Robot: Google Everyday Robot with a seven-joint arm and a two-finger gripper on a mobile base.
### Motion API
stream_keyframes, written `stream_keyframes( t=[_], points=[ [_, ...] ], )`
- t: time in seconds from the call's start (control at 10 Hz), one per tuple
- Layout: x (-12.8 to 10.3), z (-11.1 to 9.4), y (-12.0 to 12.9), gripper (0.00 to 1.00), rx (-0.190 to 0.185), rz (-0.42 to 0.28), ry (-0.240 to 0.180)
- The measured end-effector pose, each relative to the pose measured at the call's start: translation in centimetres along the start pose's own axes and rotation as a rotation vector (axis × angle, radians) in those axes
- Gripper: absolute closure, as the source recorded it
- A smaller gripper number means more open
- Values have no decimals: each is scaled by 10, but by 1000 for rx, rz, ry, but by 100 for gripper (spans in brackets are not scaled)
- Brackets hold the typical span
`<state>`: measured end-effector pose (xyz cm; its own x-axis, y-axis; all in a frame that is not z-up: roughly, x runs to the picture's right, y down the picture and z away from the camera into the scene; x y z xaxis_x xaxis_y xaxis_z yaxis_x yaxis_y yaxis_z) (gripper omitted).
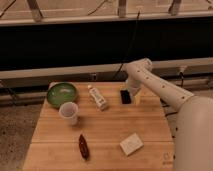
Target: Place the eraser on the white sponge
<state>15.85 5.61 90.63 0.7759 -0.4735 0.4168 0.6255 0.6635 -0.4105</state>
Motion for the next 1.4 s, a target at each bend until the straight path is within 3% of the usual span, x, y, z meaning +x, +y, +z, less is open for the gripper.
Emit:
stream_keyframes(
  t=[0.7,1.4],
  points=[
    [4,14,-5,20,-52,-69,-1],
    [5,22,-3,20,-123,-208,9]
  ],
)
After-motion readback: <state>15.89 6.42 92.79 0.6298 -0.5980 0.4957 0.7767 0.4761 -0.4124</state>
